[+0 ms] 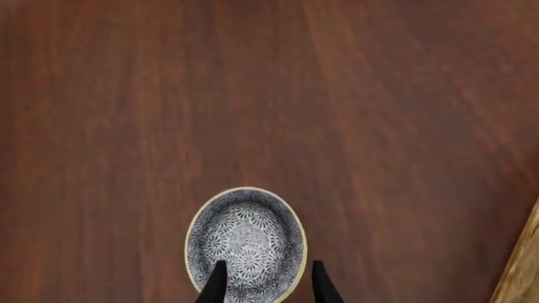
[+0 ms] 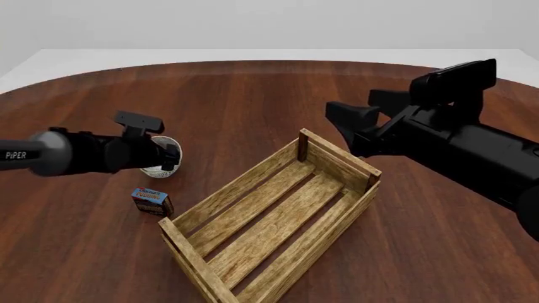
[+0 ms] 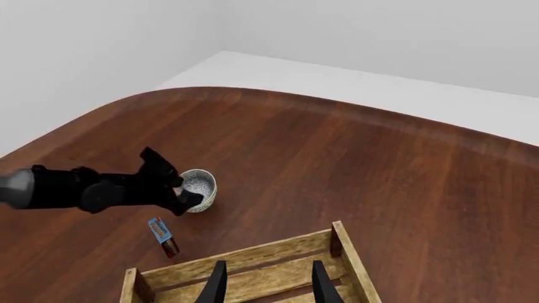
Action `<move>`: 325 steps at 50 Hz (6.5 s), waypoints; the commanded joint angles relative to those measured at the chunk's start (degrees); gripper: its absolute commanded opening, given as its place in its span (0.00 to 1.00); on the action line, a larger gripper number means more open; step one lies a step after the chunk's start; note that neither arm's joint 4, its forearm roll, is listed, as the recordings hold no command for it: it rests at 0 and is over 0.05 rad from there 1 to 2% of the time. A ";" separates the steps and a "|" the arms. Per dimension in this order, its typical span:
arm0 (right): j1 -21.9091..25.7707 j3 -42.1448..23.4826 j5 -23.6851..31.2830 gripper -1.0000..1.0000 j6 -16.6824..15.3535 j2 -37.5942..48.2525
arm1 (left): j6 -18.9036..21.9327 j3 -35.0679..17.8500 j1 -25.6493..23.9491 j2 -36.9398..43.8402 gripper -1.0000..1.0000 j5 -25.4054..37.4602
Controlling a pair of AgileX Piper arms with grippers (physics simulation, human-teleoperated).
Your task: Stack the right bowl on the left bowl and place them in the tray.
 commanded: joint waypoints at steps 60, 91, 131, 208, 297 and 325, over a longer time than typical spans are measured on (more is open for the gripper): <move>0.06 0.00 0.02 1.00 -0.03 0.01 | -4.75 -1.77 -0.95 10.05 0.00 -3.30; 0.05 0.00 0.02 1.00 -0.02 0.01 | -4.07 -2.55 -1.13 2.93 0.00 0.31; 0.06 0.01 0.01 1.00 -0.03 -0.01 | -2.41 -2.02 -5.37 -7.13 0.00 3.75; 0.04 0.01 0.00 1.00 -0.03 -0.01 | 5.26 5.87 -23.11 -24.38 0.00 6.61; 0.06 0.01 0.01 1.00 -0.03 0.00 | 8.62 0.62 -37.25 -1.25 0.00 1.56; 0.05 0.00 0.02 1.00 -0.02 0.01 | 8.11 -0.69 -38.11 5.35 0.00 -0.25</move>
